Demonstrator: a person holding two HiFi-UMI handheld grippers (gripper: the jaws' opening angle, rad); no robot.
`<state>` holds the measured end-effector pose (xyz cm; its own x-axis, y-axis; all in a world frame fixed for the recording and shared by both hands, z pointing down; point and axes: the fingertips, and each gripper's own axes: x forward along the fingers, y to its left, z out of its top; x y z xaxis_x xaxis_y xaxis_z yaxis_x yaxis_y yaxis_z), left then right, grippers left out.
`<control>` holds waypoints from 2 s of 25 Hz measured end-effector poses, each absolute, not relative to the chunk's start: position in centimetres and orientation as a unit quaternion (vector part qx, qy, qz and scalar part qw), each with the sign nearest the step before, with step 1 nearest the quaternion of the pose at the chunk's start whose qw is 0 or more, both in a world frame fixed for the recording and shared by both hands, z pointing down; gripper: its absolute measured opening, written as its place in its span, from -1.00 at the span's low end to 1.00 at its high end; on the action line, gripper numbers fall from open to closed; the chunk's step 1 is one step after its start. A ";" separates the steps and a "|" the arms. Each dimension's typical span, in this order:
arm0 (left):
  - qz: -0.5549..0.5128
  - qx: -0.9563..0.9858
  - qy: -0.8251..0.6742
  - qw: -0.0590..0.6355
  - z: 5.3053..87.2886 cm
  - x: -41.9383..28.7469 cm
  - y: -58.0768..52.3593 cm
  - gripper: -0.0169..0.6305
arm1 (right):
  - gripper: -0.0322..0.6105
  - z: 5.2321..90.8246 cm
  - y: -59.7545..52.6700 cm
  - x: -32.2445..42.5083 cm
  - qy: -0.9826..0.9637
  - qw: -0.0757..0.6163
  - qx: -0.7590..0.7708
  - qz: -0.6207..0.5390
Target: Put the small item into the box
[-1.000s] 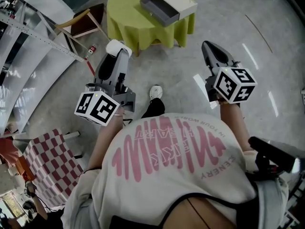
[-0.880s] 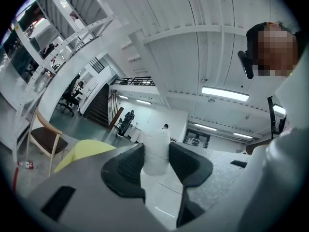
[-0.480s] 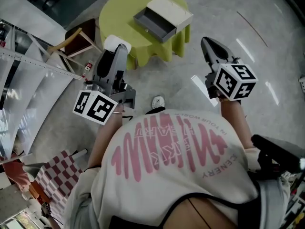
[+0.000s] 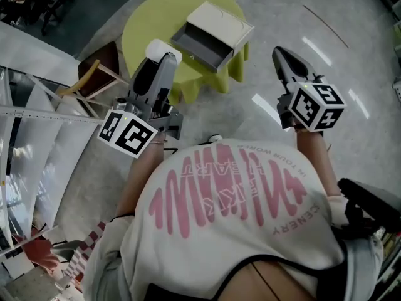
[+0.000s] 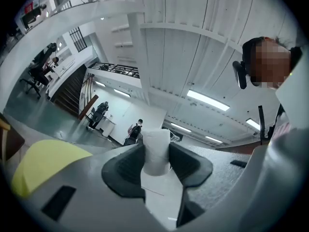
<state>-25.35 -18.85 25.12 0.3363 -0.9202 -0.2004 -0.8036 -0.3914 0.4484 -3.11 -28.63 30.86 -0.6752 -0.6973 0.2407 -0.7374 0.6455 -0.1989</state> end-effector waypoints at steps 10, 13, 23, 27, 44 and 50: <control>-0.155 0.820 -0.520 0.180 30.7 -26.9 -28.0 -0.42 | -0.88 34.4 -33.2 -1.4 -0.862 0.093 0.468 0.168; -0.133 0.820 -0.521 0.195 32.8 -26.5 -30.3 -0.43 | -0.88 35.7 -34.3 -0.1 -0.849 0.102 0.487 0.176; -0.023 0.832 -0.517 0.201 41.2 -25.0 -35.4 -0.42 | -0.88 39.7 -35.2 3.5 -0.811 0.135 0.528 0.212; 0.014 0.834 -0.506 0.217 44.5 -24.8 -36.5 -0.42 | -0.88 40.6 -34.8 4.4 -0.799 0.139 0.543 0.218; 0.257 0.867 -0.408 0.125 51.2 -22.4 -37.6 -0.42 | -0.88 41.4 -32.6 6.5 -0.777 0.196 0.558 0.216; 0.385 0.869 -0.305 0.067 53.8 -21.4 -37.4 -0.42 | -0.88 42.2 -33.7 5.7 -0.787 0.207 0.541 0.212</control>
<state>-21.38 -37.40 53.80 0.5179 -0.4776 0.7097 -0.5814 -0.8051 -0.1176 5.75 -33.66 42.19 -0.3302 -0.7637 0.5548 -0.9390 0.3255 -0.1108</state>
